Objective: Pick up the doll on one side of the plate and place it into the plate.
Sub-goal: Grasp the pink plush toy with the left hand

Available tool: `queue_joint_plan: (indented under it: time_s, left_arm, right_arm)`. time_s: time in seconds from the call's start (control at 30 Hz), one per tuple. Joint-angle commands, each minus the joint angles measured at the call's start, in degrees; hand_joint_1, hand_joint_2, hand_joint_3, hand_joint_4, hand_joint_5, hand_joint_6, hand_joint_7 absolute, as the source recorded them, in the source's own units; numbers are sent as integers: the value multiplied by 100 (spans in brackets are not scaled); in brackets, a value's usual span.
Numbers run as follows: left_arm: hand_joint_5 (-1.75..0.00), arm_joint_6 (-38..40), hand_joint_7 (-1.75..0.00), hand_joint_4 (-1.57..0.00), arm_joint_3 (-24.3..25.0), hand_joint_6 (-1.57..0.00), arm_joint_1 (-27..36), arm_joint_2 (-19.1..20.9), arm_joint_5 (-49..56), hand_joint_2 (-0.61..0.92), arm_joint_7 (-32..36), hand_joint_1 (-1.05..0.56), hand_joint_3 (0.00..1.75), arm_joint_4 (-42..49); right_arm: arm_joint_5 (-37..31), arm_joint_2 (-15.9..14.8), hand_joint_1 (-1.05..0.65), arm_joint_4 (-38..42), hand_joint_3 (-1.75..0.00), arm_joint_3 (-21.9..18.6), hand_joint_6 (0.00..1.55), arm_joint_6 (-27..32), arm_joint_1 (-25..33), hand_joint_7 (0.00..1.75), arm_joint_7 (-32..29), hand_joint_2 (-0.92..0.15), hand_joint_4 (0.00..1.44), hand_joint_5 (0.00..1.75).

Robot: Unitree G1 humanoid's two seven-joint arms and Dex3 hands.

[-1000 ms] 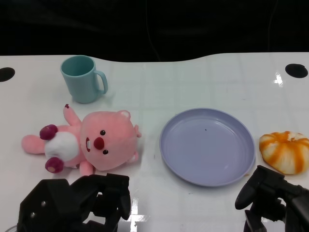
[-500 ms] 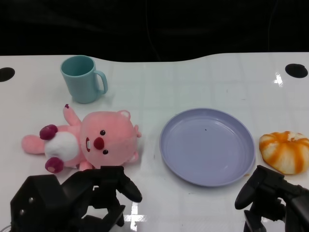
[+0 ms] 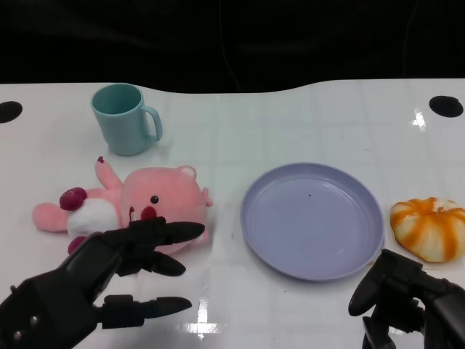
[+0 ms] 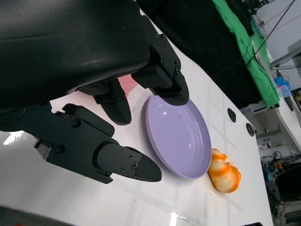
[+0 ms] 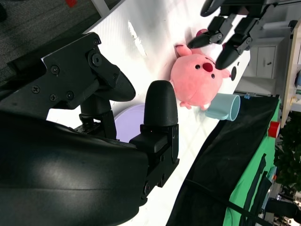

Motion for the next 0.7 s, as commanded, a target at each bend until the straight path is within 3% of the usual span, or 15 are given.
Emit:
queue_joint_plan:
  time_s: [0.03,0.3,0.57,0.7]
  left_arm:
    - [-66,-173,-5,-35,142,-48,-79,276,393,92,171,-63,7,-282]
    - [-60,-82,-1,-28,262,-43,-344,621,1017,92,233,-66,4,-592]
    - [-55,-21,0,-17,192,-36,-830,1183,2405,92,290,-72,4,-690]
    - [-50,-41,0,-16,64,-34,-964,1236,3056,90,436,-69,1,-652]
  right_arm:
    - [-30,2,0,-53,-112,59,46,-2,-3,163,-58,-62,60,175]
    - [-34,-20,-5,-81,-112,86,46,29,1,161,-81,-61,60,175]
    - [19,-36,-4,-96,-112,33,46,67,-18,161,-61,-61,59,175]
    - [79,-26,-4,-72,-112,1,46,61,-16,160,-43,-62,59,175]
